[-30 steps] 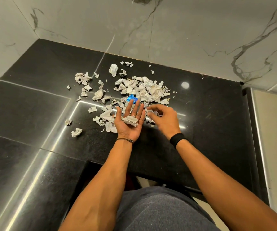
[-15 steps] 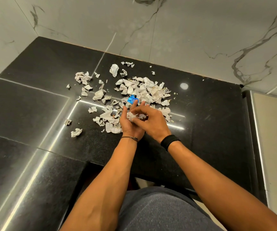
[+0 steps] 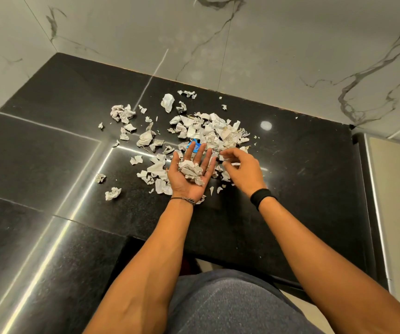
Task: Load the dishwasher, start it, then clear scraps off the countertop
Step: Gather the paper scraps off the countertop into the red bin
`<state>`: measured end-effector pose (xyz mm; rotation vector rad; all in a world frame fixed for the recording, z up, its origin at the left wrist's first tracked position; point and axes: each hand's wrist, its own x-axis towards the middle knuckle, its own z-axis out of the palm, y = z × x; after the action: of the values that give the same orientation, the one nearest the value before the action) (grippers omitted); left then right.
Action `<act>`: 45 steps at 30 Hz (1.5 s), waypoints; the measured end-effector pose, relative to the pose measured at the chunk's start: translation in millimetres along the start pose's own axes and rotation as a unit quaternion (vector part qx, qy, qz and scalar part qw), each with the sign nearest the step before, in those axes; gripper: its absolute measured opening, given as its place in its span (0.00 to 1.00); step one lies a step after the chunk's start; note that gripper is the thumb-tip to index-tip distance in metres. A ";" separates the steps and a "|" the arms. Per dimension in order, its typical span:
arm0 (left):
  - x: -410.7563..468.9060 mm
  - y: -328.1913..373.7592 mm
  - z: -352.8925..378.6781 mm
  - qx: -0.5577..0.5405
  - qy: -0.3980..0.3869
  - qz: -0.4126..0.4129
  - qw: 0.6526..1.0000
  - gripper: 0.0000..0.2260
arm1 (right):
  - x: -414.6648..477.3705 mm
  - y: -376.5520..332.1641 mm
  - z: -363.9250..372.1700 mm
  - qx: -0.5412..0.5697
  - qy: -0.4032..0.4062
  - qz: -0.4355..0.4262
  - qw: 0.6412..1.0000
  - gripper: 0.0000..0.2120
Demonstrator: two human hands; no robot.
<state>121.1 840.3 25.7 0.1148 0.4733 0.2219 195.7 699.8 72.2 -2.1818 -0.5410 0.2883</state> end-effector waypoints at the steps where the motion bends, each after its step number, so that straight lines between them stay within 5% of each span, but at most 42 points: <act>1: 0.7 1.4 -1.4 -0.001 0.000 0.000 1.000 0.27 | -0.6 4.1 0.5 -0.031 -0.029 0.002 0.999 0.15; 6: 2.9 5.9 -6.7 0.008 0.005 0.006 1.000 0.27 | -7.7 13.7 14.4 -0.228 -0.176 -0.055 0.956 0.38; 8: 2.6 6.3 -7.3 0.008 0.005 0.009 1.000 0.28 | -9.6 13.9 20.3 -0.289 -0.188 -0.087 0.935 0.40; 15: 0.1 9.8 -6.8 0.013 0.028 0.024 0.999 0.26 | -13.7 15.4 25.6 -0.294 -0.175 -0.195 0.919 0.13; 19: -1.0 9.7 -4.0 0.028 0.036 0.031 0.998 0.25 | -12.9 20.4 23.6 -0.317 -0.161 -0.185 0.916 0.10; 24: -2.3 5.7 -1.0 0.055 0.027 0.034 0.998 0.25 | -14.7 18.4 8.7 -0.113 -0.044 -0.047 0.991 0.04; 30: -6.5 -10.2 4.3 0.092 -0.010 0.008 0.996 0.26 | -3.9 -23.3 -6.1 0.074 0.012 -0.037 0.997 0.03; 45: -2.9 -16.9 8.1 0.059 -0.037 -0.017 0.997 0.24 | -1.5 -31.4 -2.6 0.086 -0.001 -0.049 0.995 0.10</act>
<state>125.4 822.7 31.4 0.2293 0.4142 0.1557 186.6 714.6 98.6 -1.9827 -0.5990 0.2739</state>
